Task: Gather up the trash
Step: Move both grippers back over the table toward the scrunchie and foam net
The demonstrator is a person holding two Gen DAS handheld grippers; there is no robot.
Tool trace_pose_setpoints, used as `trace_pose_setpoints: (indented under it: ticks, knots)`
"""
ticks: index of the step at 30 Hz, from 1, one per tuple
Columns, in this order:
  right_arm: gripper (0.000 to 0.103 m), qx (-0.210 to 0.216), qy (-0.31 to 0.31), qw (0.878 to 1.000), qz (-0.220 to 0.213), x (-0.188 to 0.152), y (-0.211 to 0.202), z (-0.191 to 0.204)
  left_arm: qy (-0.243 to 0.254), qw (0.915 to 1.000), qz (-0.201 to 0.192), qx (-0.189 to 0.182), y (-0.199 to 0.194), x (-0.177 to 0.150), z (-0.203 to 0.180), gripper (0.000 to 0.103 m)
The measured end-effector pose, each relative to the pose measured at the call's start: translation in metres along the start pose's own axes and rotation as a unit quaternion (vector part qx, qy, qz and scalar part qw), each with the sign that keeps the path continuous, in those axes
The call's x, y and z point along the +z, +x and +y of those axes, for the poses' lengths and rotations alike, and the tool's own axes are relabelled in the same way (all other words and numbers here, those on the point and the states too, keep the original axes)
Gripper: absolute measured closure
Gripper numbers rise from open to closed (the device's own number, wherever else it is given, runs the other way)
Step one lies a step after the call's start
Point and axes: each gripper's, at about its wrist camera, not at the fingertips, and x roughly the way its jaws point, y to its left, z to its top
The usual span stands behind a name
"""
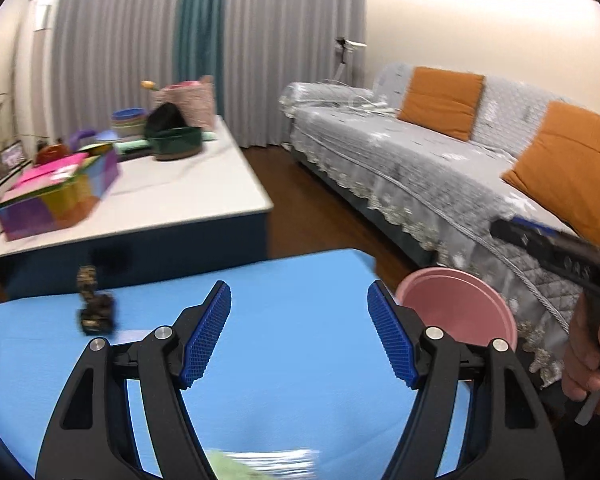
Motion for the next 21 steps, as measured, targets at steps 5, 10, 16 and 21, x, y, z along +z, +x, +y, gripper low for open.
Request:
trace_pose_setpoints:
  ticks: [5,10,16,21]
  knots:
    - [0.080,0.059,0.000,0.998,0.011,0.001,0.019,0.033,-0.012,0.9989,-0.013,0.044,-0.007,0.014,0.061,0.034]
    - [0.082,0.104,-0.012,0.994,0.025,-0.007,0.043,0.070,-0.045,0.9948,-0.022,0.088,-0.005,0.012,0.123,0.034]
    - [0.082,0.149,-0.035,0.987,0.053,-0.025,0.078,0.120,-0.094,0.9871,-0.013,0.130,0.011,-0.005,0.176,0.034]
    - [0.082,0.177,-0.039,0.980,0.087,-0.040,0.110,0.150,-0.116,0.9819,0.002,0.150,0.030,-0.021,0.205,0.035]
